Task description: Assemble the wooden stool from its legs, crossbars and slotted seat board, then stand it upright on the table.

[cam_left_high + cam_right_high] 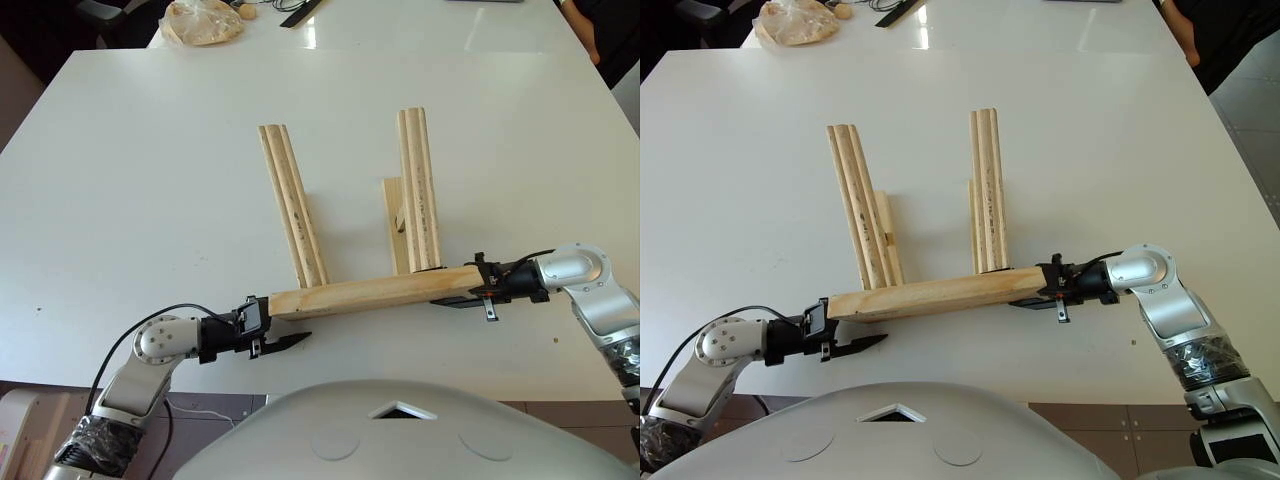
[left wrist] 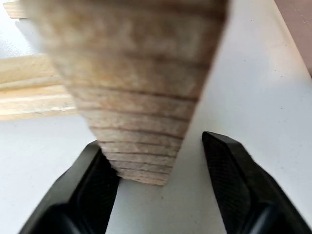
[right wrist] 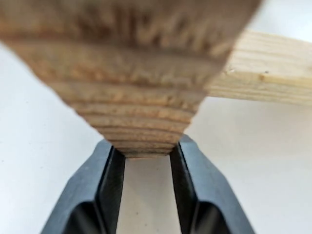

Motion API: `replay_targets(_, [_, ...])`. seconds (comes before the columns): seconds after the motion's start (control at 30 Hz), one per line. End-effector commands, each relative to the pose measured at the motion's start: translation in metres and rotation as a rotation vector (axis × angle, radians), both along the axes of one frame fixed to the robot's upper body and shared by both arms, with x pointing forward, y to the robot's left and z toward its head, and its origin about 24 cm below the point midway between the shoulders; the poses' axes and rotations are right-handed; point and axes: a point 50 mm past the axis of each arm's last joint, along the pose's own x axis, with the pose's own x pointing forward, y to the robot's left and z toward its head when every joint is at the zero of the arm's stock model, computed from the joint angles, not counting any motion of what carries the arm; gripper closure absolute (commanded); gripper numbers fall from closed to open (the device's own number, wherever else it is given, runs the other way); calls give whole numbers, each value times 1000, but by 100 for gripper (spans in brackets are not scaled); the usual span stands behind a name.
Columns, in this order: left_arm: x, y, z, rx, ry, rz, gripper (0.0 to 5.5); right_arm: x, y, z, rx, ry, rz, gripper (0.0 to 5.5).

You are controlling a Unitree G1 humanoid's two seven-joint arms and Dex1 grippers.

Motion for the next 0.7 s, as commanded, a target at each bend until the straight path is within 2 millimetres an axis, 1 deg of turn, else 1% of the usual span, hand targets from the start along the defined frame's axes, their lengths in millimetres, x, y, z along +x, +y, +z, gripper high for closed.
replay_targets(0.03, [-1,9,-6,51,48,8,358,-3,-3,-5,-33,14,-12,423])
replay_targets(0.17, [3,9,-4,63,19,-15,414,-7,-3,-6,-8,29,-38,423])
replay_targets(0.23, [5,8,-1,58,10,-21,414,-8,-2,-4,5,49,-49,423])
replay_targets(0.33, [12,4,9,16,-3,-7,414,-11,-1,-1,40,109,-125,423])
replay_targets(0.5, [31,1,40,-32,-62,92,414,-11,3,15,110,130,-290,423])
replay_targets(0.57, [39,1,53,-31,-73,124,414,-8,4,22,118,178,-396,422])
replay_targets(0.63, [47,-1,69,-31,-81,138,414,-9,7,34,132,212,-441,422])
replay_targets(0.7, [55,-3,93,-80,-70,120,414,-9,12,55,208,264,-462,420])
